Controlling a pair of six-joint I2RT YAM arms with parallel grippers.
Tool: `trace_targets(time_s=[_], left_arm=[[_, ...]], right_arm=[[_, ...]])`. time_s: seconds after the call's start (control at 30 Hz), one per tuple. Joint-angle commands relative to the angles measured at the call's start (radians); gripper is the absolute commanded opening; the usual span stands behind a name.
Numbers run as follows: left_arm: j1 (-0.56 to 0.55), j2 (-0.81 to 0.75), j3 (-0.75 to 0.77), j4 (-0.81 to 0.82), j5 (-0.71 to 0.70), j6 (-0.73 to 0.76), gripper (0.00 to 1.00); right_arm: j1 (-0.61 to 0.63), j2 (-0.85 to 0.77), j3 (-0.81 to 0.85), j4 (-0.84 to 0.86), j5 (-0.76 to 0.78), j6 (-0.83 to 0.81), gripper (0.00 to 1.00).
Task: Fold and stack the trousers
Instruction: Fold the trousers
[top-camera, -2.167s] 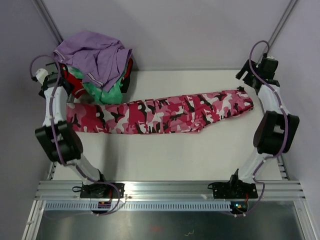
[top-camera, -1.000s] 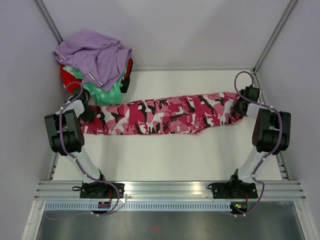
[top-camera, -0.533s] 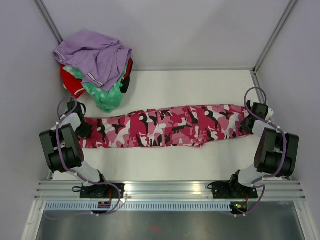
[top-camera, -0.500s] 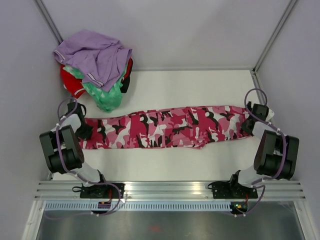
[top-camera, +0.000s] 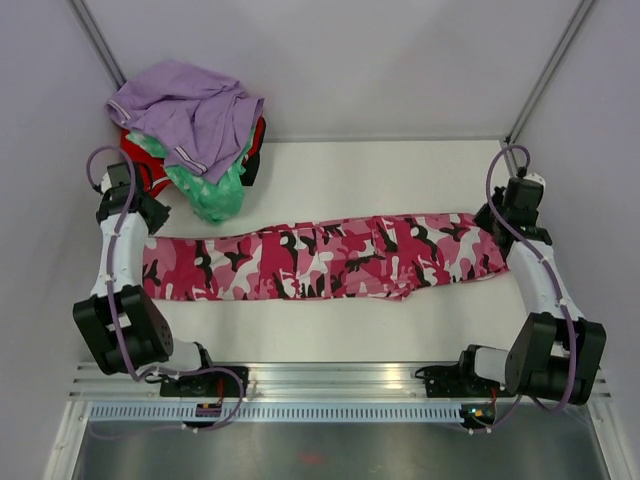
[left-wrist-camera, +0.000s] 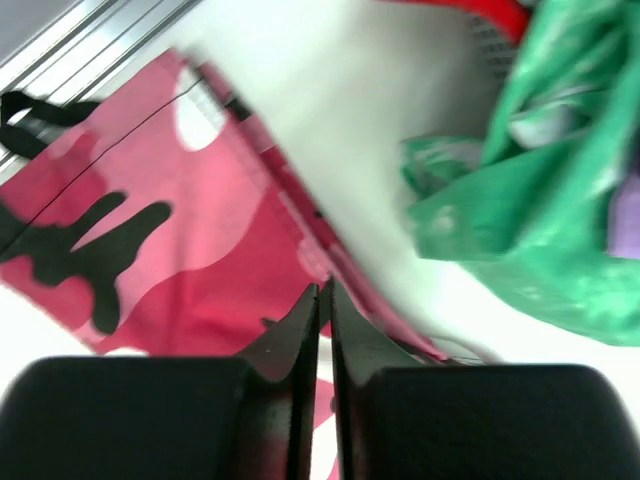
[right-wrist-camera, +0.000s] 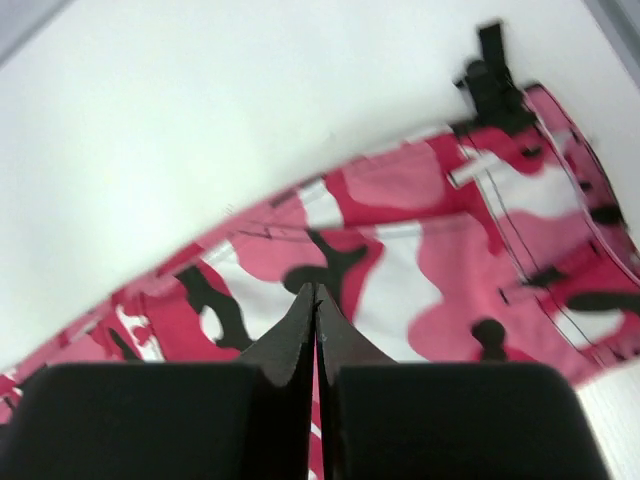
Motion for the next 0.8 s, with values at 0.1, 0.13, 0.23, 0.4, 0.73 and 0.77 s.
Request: trace_targets(time_s=[0.1,0.13,0.23,0.4,0.73,0.77], left_arm=[[-0.009,0.100,-0.020,0.087,0.135,-0.028,0.02],[-0.008,0.119,-0.052,0.103,0.147,-0.048,0.02],[-0.012,0.182,-0.093,0.138,0.164,-0.075,0.02],[-0.012,0.208,-0.184,0.163,0.163,-0.088,0.02],[-0.011,0.200,-0.346,0.114,0.074,-0.131,0.02],[-0.011,0.188,-0.357,0.103,0.063,-0.131,0.02]], right_arm=[[0.022,0.213,0.072,0.052,-0.043,0.006,0.00],[0.021,0.238,0.069,0.062,-0.045,0.017,0.00],[0.025,0.312,0.058,0.076,-0.036,0.026,0.00],[0.027,0.345,-0.009,0.091,0.011,0.026,0.00],[0.025,0.323,-0.158,0.057,0.087,0.025,0.00],[0.019,0.286,-0.176,0.040,0.098,0.034,0.00]])
